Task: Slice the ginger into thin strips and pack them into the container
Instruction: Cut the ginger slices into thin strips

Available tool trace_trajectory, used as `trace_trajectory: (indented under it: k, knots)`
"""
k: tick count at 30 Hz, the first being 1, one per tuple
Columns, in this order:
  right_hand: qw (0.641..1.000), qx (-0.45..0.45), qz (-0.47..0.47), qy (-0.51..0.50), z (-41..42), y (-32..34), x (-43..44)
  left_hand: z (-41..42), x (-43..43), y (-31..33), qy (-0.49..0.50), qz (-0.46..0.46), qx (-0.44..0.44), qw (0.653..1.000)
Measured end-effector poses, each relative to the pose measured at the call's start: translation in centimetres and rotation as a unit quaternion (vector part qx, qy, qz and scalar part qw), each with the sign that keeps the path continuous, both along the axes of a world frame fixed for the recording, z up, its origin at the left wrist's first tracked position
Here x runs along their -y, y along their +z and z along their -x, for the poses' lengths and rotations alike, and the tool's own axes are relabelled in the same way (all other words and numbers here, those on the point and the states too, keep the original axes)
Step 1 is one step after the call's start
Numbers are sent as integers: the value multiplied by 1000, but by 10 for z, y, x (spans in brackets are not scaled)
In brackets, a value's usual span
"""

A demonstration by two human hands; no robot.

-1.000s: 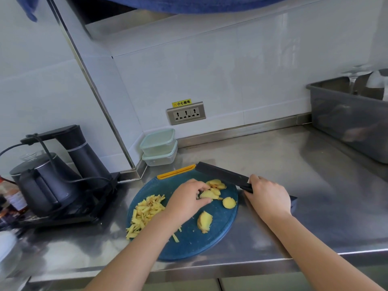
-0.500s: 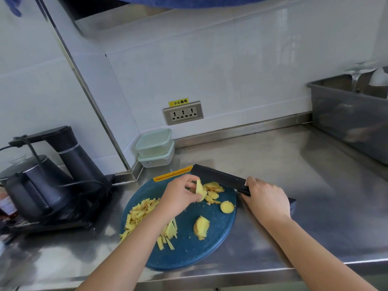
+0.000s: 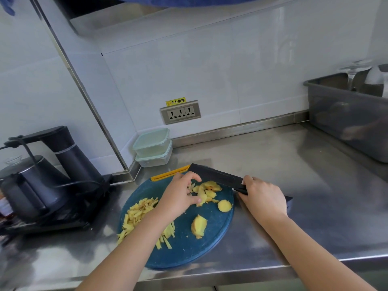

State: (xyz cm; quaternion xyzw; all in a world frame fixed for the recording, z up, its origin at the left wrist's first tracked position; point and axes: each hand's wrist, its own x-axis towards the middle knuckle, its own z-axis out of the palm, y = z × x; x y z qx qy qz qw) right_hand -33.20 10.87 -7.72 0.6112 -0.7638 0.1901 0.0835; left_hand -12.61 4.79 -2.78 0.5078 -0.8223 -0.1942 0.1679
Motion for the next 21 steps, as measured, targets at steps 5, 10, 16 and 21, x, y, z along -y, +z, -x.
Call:
trace_trajectory:
  k: [5, 10, 16, 21]
  knots:
    - [1000, -6, -3, -4, 0, 2, -1, 1, -4, 0, -47, -14, 30, 998]
    - [1000, -7, -1, -1, -1, 4, -3, 6, -8, 3, -62, 1, 78, 995]
    - [1000, -3, 1, 2, -2, 6, -5, 2, -27, 15, 48, -66, -54, 995]
    - [1000, 2, 0, 0, -3, 7, -7, -2, -57, 5, 82, -81, -124, 986]
